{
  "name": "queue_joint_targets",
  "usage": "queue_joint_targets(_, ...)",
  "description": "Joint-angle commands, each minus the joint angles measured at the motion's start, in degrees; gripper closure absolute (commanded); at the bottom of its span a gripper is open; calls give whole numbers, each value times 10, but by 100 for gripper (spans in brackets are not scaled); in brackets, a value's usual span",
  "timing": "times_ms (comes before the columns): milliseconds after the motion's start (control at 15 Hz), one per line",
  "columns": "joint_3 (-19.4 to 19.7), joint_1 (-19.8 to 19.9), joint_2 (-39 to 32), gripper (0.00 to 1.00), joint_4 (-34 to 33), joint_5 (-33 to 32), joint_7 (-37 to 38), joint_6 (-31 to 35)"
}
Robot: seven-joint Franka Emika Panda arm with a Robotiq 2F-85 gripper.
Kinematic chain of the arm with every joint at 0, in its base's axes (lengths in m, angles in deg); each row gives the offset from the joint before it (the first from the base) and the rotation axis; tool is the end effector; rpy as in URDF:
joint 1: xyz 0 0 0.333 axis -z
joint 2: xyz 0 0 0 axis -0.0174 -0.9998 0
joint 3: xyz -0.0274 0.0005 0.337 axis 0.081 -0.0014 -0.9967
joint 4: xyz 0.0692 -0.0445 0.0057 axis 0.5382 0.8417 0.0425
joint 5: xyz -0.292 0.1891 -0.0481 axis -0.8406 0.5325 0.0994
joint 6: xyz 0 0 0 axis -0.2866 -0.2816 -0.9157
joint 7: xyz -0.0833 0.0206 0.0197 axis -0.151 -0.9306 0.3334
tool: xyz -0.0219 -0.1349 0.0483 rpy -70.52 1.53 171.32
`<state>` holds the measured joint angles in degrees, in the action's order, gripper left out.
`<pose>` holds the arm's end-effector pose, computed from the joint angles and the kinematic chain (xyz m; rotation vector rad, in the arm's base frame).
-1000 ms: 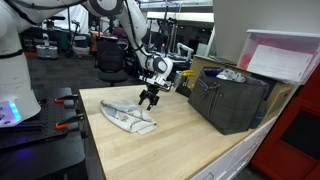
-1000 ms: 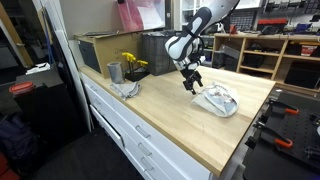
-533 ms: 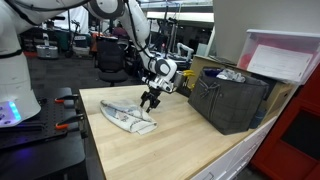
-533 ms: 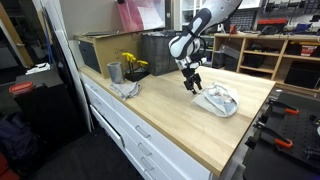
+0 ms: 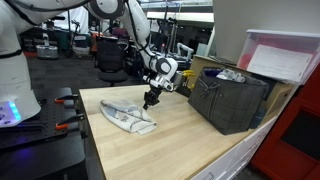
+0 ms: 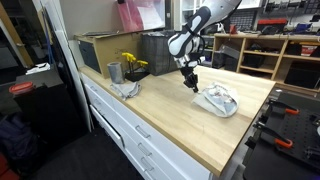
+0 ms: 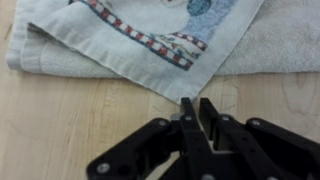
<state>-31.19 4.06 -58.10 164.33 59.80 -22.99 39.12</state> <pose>0.6189 -0.0685 0.1035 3.0241 0.1280 -0.7612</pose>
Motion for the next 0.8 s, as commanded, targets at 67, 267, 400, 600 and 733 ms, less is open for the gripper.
queue_joint_targets(67,-6,8,8,74,24,20,-10,-1)
queue_joint_targets(267,-1,8,10,63,26,19,-6,-3)
queue_joint_targets(400,0,10,13,48,29,19,-7,-3)
queue_joint_targets(600,0,14,15,26,37,21,-6,-5)
queue_joint_targets(733,1,16,17,32,45,24,-2,-7)
